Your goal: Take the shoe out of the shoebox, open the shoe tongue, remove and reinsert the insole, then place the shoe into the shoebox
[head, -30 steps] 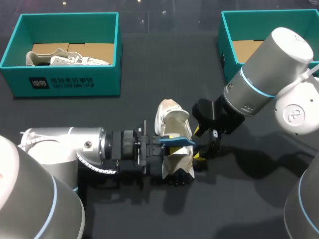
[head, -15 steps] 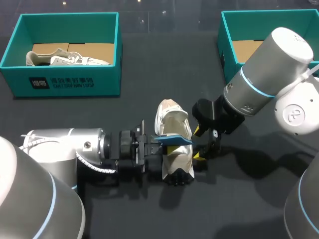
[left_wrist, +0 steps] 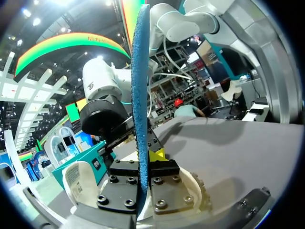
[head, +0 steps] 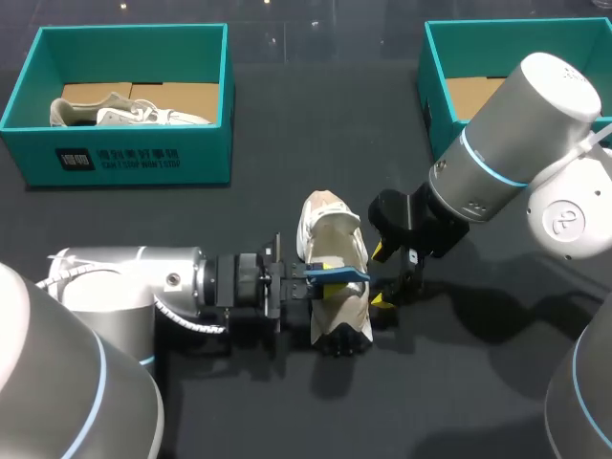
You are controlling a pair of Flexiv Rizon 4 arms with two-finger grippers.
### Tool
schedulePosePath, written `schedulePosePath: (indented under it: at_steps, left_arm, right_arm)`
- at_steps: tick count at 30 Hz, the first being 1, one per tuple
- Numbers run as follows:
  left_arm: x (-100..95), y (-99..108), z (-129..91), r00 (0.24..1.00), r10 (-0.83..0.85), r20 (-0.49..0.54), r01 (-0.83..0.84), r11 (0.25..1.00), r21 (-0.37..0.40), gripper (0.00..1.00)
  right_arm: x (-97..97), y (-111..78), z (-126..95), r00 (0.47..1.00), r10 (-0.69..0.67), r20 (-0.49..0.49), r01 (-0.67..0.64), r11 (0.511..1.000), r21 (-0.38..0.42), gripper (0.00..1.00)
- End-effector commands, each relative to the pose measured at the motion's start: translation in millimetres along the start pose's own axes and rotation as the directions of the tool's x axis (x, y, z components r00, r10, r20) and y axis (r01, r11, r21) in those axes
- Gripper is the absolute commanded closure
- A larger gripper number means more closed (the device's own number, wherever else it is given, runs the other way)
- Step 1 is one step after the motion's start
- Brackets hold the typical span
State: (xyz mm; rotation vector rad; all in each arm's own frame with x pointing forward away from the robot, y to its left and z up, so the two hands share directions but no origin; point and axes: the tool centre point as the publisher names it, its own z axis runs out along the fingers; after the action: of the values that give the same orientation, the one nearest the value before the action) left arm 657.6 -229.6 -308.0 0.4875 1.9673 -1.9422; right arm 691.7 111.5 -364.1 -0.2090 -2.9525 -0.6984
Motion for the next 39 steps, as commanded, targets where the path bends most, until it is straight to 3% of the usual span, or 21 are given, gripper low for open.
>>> schedulePosePath:
  at_steps: [1,29,39]
  left_arm:
    - [-0.9,4.8,7.1,1.000,0.003,0.018,-0.002,1.000,-0.016,1.00]
    - [-16.5,59.2,5.9,0.998,-0.028,0.051,0.036,0.988,-0.153,1.00]
    - [-16.3,55.9,3.5,0.998,-0.046,0.043,0.052,0.988,-0.148,1.00]
  right_arm:
    - [0.6,0.4,1.3,1.000,0.001,0.003,-0.001,1.000,0.002,0.00]
    - [0.6,0.4,1.3,1.000,0.001,0.003,-0.001,1.000,0.002,0.00]
    - [0.6,0.4,1.3,1.000,0.001,0.003,-0.001,1.000,0.002,0.00]
